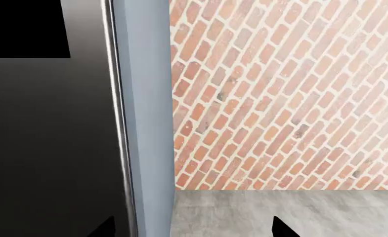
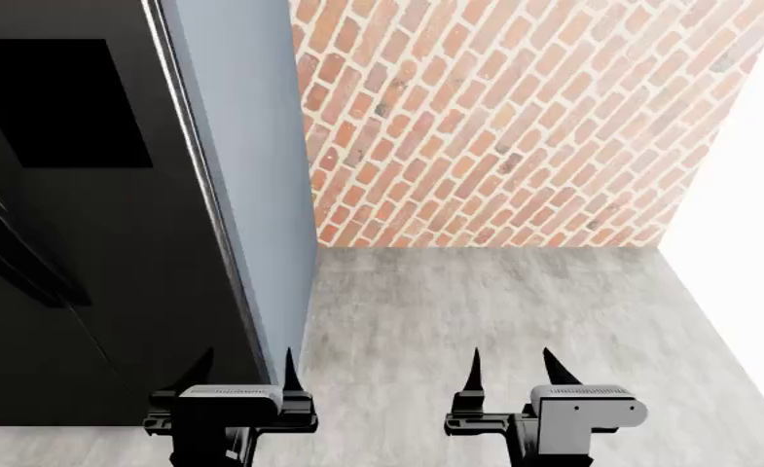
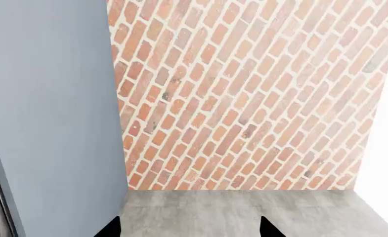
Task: Open the fridge door
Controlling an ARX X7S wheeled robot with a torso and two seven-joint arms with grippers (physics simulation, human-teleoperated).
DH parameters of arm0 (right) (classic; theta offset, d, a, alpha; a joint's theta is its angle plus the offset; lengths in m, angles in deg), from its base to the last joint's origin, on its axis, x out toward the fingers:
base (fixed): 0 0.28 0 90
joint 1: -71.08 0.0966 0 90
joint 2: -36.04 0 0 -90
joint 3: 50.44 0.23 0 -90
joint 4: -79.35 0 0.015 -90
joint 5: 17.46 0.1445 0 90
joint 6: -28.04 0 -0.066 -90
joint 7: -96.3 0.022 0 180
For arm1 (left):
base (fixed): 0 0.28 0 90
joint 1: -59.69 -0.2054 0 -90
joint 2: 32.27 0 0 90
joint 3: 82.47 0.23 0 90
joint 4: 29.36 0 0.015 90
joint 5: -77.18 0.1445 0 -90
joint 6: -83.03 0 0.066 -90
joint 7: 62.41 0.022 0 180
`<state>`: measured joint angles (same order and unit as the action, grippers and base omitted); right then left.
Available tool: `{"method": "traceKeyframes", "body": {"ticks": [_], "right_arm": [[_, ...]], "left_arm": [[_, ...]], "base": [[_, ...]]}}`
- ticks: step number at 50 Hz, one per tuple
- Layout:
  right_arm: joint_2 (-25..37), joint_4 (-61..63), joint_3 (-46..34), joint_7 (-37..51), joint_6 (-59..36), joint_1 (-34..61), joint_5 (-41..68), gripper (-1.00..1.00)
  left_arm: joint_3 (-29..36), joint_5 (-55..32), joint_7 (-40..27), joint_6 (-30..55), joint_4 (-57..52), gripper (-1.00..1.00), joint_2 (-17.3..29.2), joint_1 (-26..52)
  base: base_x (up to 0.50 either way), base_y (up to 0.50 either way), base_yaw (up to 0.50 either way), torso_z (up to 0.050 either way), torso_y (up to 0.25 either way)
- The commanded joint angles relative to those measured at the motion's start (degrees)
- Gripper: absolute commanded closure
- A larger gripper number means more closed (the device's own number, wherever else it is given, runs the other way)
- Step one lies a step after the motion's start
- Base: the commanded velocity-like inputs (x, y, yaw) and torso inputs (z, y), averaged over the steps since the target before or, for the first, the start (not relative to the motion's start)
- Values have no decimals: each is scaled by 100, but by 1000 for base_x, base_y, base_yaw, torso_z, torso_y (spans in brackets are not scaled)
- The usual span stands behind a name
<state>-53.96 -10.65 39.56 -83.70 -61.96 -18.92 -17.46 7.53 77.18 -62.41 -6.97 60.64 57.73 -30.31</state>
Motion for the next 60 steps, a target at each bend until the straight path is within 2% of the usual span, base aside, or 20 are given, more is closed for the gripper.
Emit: {"method": "traceKeyframes", "body": {"ticks": [1,7,8,14,19,27,29,31,32,41,60], "right_arm": [[90,-9,-114,113,-34,9,86,-100],[202,87,-210,324,-29,-14,178,-100],[206,406,-212,411,-162,-84,154,-100],[344,2390,-357,550,-1019,-367,105,-100],[472,3957,-554,577,-1652,-587,-35,-100],[583,5722,-886,639,-2409,-727,-311,-100],[606,5908,-954,646,-2487,-725,-363,-100],[326,5999,-919,295,-2178,-848,-611,-100],[39,5999,-845,-42,-2029,-935,-827,-100],[14,5999,-855,-6,-1822,-956,-767,-100],[14,5999,-922,-102,-1749,-992,-696,-100]], "left_arm": [[105,-87,-107,6,2,-100,91,6],[314,168,-470,-6,-94,-100,219,-52],[331,190,-485,125,-319,-100,253,-105],[507,594,-572,997,-2455,-100,395,-387],[761,1312,-607,1521,-3951,-100,564,-600],[164,1132,-482,2293,-5880,-100,638,-853],[20,1160,-362,2264,-5992,-100,541,-880],[-252,1427,200,1889,-5999,-100,15,-942],[-263,1419,197,1782,-5999,-100,7,-982],[-376,1294,142,1588,-5999,-100,6,-1028],[-382,1185,141,1655,-5999,-100,8,-985]], "base": [[0,0,0,0,0],[0,0,0,0,0],[0,0,0,0,0],[0,0,0,0,0],[0,0,0,0,0],[0,0,0,0,0],[0,0,0,0,0],[0,0,0,0,0],[0,0,0,0,0],[4,0,0,0,0],[481,-168,0,0,0]]}}
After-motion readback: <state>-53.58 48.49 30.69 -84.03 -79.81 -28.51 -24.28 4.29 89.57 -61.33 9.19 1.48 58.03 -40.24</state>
